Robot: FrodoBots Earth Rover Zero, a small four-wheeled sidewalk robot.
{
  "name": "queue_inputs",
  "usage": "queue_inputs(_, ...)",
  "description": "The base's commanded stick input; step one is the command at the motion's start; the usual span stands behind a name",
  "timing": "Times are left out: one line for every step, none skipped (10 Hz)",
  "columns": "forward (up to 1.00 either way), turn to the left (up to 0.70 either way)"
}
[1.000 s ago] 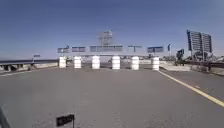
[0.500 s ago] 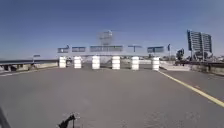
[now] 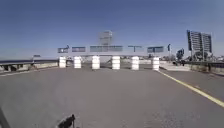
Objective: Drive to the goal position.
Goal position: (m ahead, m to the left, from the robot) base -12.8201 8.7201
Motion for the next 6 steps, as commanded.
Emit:
queue_inputs(0.00,0.45)
queue_inputs(0.00,0.45)
queue_inputs(0.00,0.45)
queue_inputs(0.00,0.45)
queue_inputs(0.00,0.45)
queue_inputs(0.00,0.45)
